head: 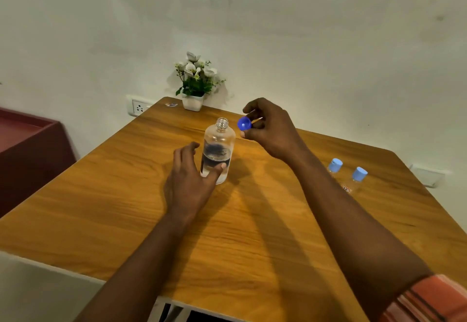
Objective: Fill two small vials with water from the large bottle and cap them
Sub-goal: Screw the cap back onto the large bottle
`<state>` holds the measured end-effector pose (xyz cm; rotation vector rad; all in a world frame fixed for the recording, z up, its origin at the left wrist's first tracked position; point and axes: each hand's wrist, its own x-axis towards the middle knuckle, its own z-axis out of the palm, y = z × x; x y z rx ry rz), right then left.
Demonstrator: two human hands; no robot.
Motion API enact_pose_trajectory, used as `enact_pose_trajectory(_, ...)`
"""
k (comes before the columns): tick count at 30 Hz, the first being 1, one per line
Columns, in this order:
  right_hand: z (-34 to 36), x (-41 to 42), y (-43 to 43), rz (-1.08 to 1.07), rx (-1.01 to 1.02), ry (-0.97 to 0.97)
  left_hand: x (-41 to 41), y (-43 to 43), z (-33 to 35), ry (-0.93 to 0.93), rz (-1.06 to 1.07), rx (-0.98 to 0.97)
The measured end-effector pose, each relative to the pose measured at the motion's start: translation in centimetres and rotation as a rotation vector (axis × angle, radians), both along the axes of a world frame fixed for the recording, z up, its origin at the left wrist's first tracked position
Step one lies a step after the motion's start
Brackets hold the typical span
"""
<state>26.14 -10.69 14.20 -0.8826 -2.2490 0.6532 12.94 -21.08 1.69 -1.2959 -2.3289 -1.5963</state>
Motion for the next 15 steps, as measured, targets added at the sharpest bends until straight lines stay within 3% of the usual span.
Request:
enact_pose_trajectory(3, 1.9, -1.5, 0.0, 0.058, 0.174, -0.191, 0.1, 0.4, -0.1, 0.066, -0.027, -0.040)
enact_pose_trajectory(10, 5.4, -4.1, -0.4, 0.199, 0.404, -0.662, -0.1, 0.8, -0.5, 0.032, -0.054, -0.117)
enact_pose_trajectory(15, 6.6, -5.3, -0.7, 0.257, 0.387, -0.737, -0.3, 0.8, -0.7, 0.022, -0.048, -0.115)
